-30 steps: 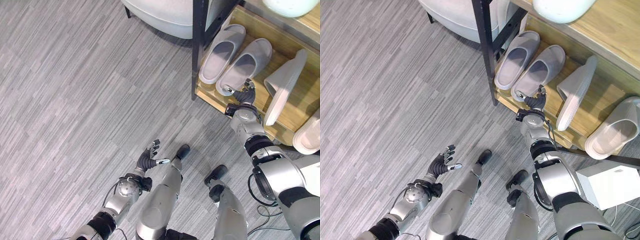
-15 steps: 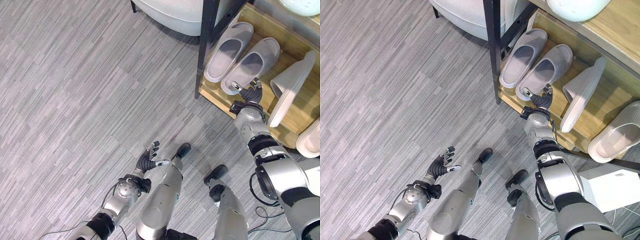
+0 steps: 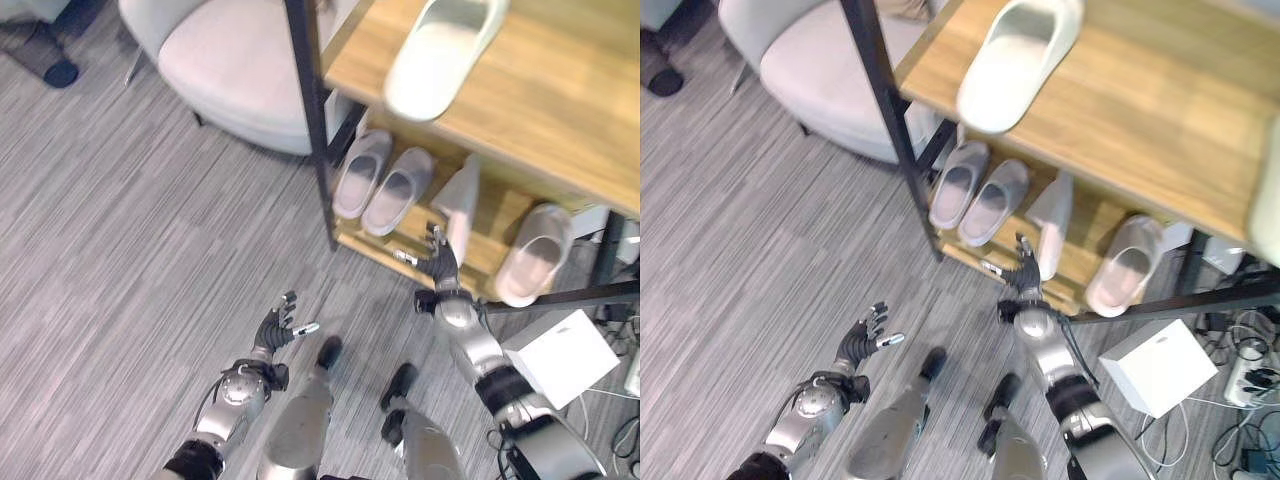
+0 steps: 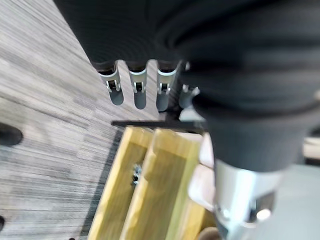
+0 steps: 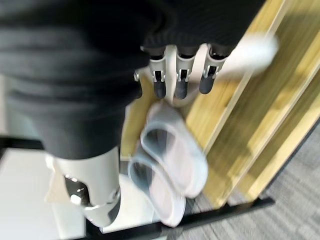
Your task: Arrange the slippers neatly on the shoe rack.
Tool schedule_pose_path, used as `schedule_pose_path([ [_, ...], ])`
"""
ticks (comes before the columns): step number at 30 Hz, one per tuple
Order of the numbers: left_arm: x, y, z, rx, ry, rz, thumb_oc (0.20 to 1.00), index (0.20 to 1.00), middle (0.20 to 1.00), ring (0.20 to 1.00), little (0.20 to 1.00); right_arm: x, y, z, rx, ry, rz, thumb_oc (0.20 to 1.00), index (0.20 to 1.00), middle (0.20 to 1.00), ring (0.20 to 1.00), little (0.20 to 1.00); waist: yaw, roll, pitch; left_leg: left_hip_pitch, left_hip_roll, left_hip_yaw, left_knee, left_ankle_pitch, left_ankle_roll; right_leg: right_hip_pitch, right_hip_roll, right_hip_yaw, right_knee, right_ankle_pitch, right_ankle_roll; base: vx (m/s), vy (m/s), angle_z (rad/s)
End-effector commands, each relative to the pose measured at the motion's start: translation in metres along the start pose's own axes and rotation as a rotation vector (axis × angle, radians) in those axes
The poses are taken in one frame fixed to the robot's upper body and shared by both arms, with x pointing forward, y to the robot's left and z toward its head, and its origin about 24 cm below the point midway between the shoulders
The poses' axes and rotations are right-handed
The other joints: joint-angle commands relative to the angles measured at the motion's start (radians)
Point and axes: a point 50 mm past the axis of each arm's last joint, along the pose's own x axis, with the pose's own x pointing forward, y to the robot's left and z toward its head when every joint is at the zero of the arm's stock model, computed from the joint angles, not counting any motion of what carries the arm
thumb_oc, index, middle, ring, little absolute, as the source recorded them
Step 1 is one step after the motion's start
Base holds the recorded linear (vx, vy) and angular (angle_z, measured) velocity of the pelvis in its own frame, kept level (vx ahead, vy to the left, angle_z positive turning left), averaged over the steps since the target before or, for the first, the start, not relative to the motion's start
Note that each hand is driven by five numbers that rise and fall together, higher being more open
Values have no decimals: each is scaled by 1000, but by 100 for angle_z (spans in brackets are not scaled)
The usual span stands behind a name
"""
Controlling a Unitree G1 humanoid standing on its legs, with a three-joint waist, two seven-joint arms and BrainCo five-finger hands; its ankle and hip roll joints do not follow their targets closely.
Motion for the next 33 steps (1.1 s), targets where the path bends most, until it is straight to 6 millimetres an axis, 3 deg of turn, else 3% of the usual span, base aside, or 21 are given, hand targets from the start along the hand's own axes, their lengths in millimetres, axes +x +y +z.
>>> schedule_pose_path([
  [1, -4, 7, 1, 75, -22, -7, 1000, 1000, 1000, 1000, 1000, -6, -9, 22, -36, -135, 97, 1000, 1000, 1000, 1000, 1000, -12, 6, -58, 103, -5, 14, -67, -175, 59, 134, 6, 6, 12, -229, 30, 12, -70, -27],
  [6, -8, 8, 5, 113, -48, -40, 1000, 1000, 1000, 1000, 1000, -36, -11, 11, -59, -136, 243, 1000, 1000, 1000, 1000, 1000, -35, 11, -95, 165, 12, 35, -122, -160, 53, 178, 21, 21, -30, -216, 32, -19, -71, -14],
  [9, -10, -1, 11, 154, -81, -124, 1000, 1000, 1000, 1000, 1000, -61, -9, -7, -94, -86, 347, 1000, 1000, 1000, 1000, 1000, -54, 18, -119, 191, 21, 57, -146, -153, 49, 194, 28, 35, -48, -214, 33, -27, -55, -14],
  [12, -11, -21, 17, 261, -110, -313, 1000, 1000, 1000, 1000, 1000, -89, -11, -45, -51, 90, 426, 1000, 1000, 1000, 1000, 1000, -92, 32, -137, 216, 29, 97, -146, -166, 50, 193, 35, 80, -48, -213, 37, -31, -41, -16],
  [13, -11, -22, 17, 261, -110, -314, 1000, 1000, 1000, 1000, 1000, -89, -11, -45, -50, 90, 426, 1000, 1000, 1000, 1000, 1000, -92, 32, -138, 214, 28, 97, -146, -165, 50, 191, 34, 80, -48, -212, 37, 8, -19, -34],
  [14, -12, -36, 16, 364, -101, -444, 1000, 1000, 1000, 1000, 1000, -96, -16, -65, -43, 192, 420, 1000, 1000, 1000, 1000, 1000, -116, 39, -147, 229, 32, 115, -146, -172, 51, 193, 37, 107, -48, -213, 39, 3, -6, -45],
  [15, -12, -36, 16, 364, -101, -444, 1000, 1000, 1000, 1000, 1000, -95, -16, -65, -43, 192, 419, 1000, 1000, 1000, 1000, 1000, -114, 39, -147, 230, 33, 117, -146, -173, 51, 193, 37, 109, -48, -213, 38, 10, -16, -50],
  [17, -10, -58, 31, 513, -175, -601, 1000, 1000, 1000, 1000, 1000, -99, -22, -82, -52, 274, 407, 1000, 1000, 1000, 1000, 1000, -136, 46, -154, 246, 38, 137, -146, -183, 52, 195, 41, 136, -48, -216, 39, 14, -11, -31],
  [21, -18, -100, 100, 576, -483, -811, 1000, 1000, 1000, 1000, 1000, -97, -36, -97, -75, 339, 333, 1000, 1000, 1000, 1000, 1000, -170, 54, -169, 267, 43, 154, -146, -194, 53, 201, 46, 164, -48, -216, 43, 25, -18, -36],
  [22, -19, -106, 114, 543, -536, -828, 1000, 1000, 1000, 1000, 1000, -95, -35, -97, -81, 336, 332, 1000, 1000, 1000, 1000, 1000, -174, 55, -170, 272, 43, 155, -146, -197, 53, 203, 46, 168, -48, -216, 42, 31, -20, -13],
  [23, -20, -114, 144, 441, -643, -832, 1000, 1000, 1000, 1000, 1000, -93, -34, -95, -75, 325, 324, 1000, 1000, 1000, 1000, 1000, -184, 55, -178, 278, 43, 158, -146, -200, 53, 206, 46, 172, -48, -216, 43, 22, -11, -8],
  [24, -20, -114, 145, 440, -643, -833, 1000, 1000, 1000, 1000, 1000, -93, -34, -95, -75, 324, 323, 1000, 1000, 1000, 1000, 1000, -184, 55, -177, 278, 43, 159, -146, -200, 53, 207, 46, 172, -48, -216, 43, 0, 0, 0],
  [25, -21, -121, 178, 320, -752, -810, 1000, 1000, 1000, 1000, 1000, -92, -34, -93, -71, 314, 316, 1000, 1000, 1000, 1000, 1000, -194, 54, -185, 282, 42, 162, -146, -203, 54, 208, 45, 176, -48, -216, 43, 3, -4, -8],
  [29, -17, -114, 235, 228, -959, -650, 1000, 1000, 1000, 1000, 1000, -93, -31, -91, -47, 302, 302, 1000, 1000, 1000, 1000, 1000, -208, 54, -194, 280, 37, 167, -146, -202, 59, 204, 42, 186, -48, -209, 45, 10, 4, -7],
  [31, -16, -102, 261, 312, -1076, -500, 1000, 1000, 1000, 1000, 1000, -93, -29, -91, -32, 296, 297, 1000, 1000, 1000, 1000, 1000, -210, 54, -197, 281, 36, 171, -146, -202, 60, 202, 41, 191, -48, -206, 46, 18, 19, -4],
  [32, -10, -89, 281, 432, -1157, -335, 1000, 1000, 1000, 1000, 1000, -95, -27, -91, -22, 295, 302, 1000, 1000, 1000, 1000, 1000, -211, 54, -197, 284, 35, 178, -146, -204, 61, 200, 40, 198, -48, -203, 49, 20, 21, -3],
  [33, -10, -89, 281, 432, -1157, -335, 1000, 1000, 1000, 1000, 1000, -95, -27, -91, -22, 295, 302, 1000, 1000, 1000, 1000, 1000, -211, 54, -197, 284, 35, 178, -146, -204, 61, 200, 40, 198, -48, -203, 49, 21, 27, -4],
])
